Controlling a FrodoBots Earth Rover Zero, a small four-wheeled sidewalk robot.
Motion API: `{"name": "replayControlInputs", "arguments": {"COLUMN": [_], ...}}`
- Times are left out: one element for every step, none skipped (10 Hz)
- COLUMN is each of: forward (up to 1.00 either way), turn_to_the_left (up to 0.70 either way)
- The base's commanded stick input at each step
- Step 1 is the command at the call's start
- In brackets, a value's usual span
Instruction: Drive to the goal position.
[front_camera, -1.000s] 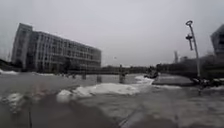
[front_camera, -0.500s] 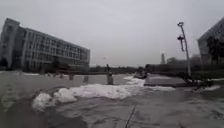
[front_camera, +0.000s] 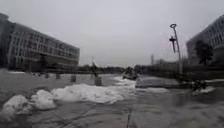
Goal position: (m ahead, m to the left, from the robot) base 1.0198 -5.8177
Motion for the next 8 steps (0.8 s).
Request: {"name": "replayControlInputs", "arguments": {"forward": [1.00,0.00,0.00,0.00,0.00,0.00,0.00,0.00], "turn_to_the_left": [-0.27,-0.27,0.00,0.00,0.00,0.00,0.00,0.00]}}
